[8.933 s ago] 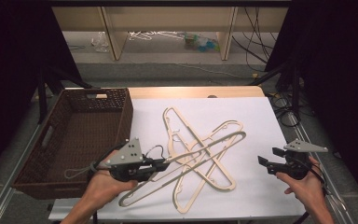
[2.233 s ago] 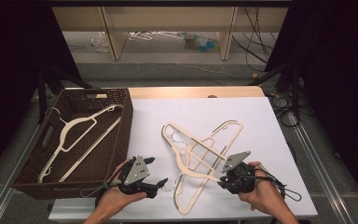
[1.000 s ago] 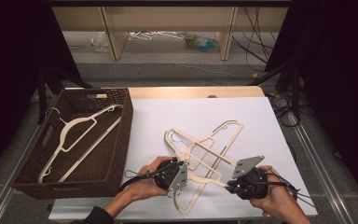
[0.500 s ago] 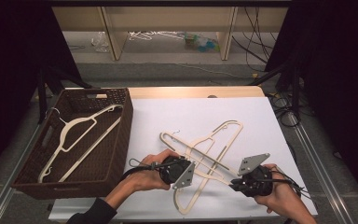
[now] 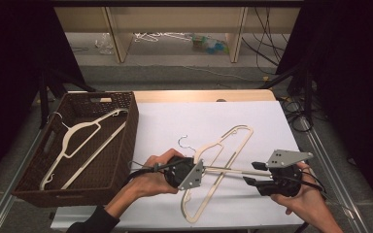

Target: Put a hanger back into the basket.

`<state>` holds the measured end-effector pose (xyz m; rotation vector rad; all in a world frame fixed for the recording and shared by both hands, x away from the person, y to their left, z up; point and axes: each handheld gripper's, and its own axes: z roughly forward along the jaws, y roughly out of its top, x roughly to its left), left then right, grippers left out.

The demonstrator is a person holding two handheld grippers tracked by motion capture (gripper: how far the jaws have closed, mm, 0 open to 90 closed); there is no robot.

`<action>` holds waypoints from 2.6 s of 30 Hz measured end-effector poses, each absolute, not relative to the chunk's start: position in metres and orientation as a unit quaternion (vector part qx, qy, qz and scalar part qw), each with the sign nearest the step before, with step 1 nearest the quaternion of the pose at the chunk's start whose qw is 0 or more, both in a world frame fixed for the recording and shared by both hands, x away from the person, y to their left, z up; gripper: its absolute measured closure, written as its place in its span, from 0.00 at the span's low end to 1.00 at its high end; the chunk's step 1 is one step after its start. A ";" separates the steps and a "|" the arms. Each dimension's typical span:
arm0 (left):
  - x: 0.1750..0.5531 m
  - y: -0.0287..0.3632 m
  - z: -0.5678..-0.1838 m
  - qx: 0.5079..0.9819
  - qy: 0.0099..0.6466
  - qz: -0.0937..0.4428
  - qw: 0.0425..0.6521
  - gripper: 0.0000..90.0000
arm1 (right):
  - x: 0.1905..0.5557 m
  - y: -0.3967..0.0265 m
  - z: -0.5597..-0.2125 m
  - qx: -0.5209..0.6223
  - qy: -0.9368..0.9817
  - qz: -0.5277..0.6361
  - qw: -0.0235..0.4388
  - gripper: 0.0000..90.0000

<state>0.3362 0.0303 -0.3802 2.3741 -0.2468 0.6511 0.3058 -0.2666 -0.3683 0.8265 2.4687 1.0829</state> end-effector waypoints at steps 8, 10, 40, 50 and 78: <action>0.346 0.048 -0.358 0.899 0.018 0.224 0.375 0.95 | 0.300 -0.268 -0.351 0.304 0.809 0.458 0.205 0.34; 0.348 0.052 -0.356 0.896 0.035 0.218 0.385 0.95 | 0.298 -0.267 -0.349 0.304 0.806 0.463 0.210 0.31; 0.365 0.151 -0.232 0.802 0.202 0.155 0.540 0.95 | 0.287 -0.250 -0.393 0.311 0.800 0.477 0.189 0.25; 0.363 0.213 -0.195 0.787 0.248 0.176 0.537 0.95 | 0.287 -0.251 -0.398 0.314 0.804 0.471 0.185 0.26; 0.383 0.361 -0.280 0.784 0.399 0.228 0.418 0.95 | 0.286 -0.253 -0.407 0.310 0.815 0.457 0.175 0.24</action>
